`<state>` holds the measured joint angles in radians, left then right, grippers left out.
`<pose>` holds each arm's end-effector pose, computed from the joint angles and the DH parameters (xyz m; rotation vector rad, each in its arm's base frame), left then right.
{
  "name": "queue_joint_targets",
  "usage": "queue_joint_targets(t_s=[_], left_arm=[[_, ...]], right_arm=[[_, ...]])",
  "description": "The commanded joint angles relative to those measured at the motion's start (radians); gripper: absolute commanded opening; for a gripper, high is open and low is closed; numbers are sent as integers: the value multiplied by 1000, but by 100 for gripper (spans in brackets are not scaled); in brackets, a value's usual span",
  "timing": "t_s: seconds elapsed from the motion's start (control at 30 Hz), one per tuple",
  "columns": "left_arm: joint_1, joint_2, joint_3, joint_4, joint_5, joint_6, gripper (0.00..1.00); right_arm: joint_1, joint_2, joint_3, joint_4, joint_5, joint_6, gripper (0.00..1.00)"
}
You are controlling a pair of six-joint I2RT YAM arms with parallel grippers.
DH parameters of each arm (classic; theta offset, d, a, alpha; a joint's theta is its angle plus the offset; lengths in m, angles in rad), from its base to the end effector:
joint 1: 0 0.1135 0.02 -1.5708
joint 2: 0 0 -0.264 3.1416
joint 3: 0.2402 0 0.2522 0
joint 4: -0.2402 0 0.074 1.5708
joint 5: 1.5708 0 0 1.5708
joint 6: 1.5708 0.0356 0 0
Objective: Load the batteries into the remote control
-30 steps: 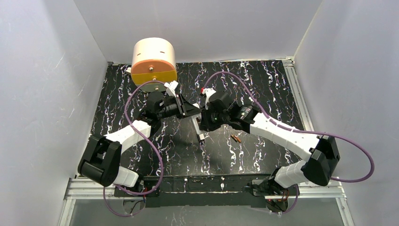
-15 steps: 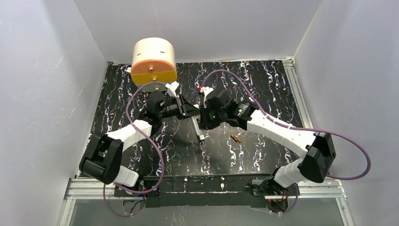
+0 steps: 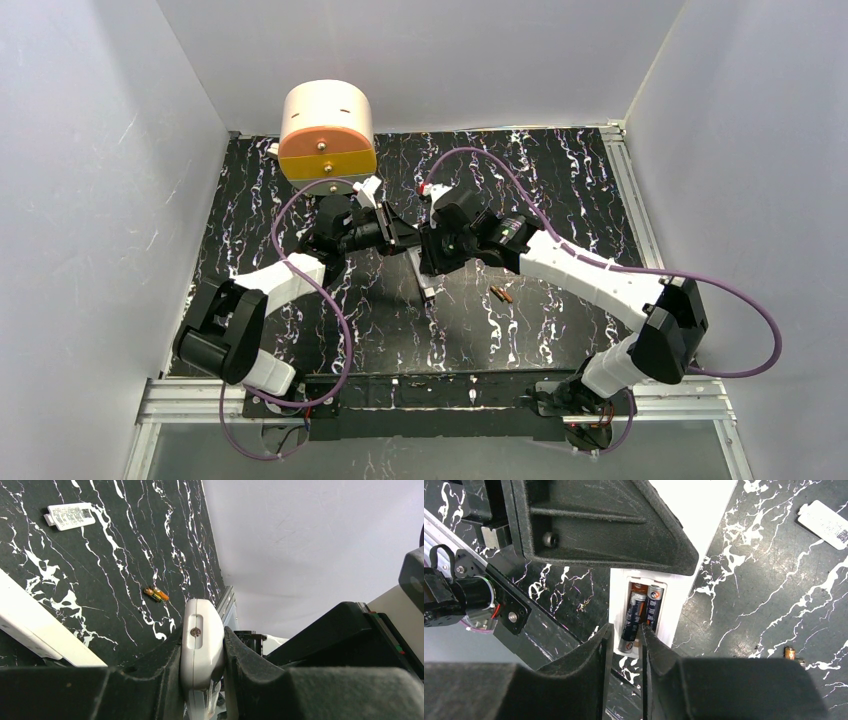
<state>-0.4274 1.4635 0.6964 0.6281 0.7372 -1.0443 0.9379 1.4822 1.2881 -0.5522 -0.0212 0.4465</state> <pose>0.2714 -0.1499 0.2353 0.0314 1.9993 -1.6494 0.1940 0.2658 0.3137 -0.6018 2.3535 0.6978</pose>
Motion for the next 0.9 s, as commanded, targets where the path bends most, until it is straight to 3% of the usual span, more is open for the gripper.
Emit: queue_joint_targets(t_s=[0.0, 0.17, 0.3, 0.57, 0.87], left_arm=[[-4, -20, 7, 35, 37, -43, 0], [-5, -18, 6, 35, 31, -51, 0], [-5, -20, 0, 33, 5, -59, 0], [-5, -24, 34, 33, -25, -114, 0], [-1, -99, 119, 33, -81, -288, 0]], right_arm=[[-4, 13, 49, -34, 70, 13, 34], [-3, 2, 57, -49, 101, 18, 40], [-3, -51, 36, -1, 116, 25, 54], [-17, -241, -130, 271, 119, 135, 76], [-25, -462, -326, 616, 308, 353, 95]])
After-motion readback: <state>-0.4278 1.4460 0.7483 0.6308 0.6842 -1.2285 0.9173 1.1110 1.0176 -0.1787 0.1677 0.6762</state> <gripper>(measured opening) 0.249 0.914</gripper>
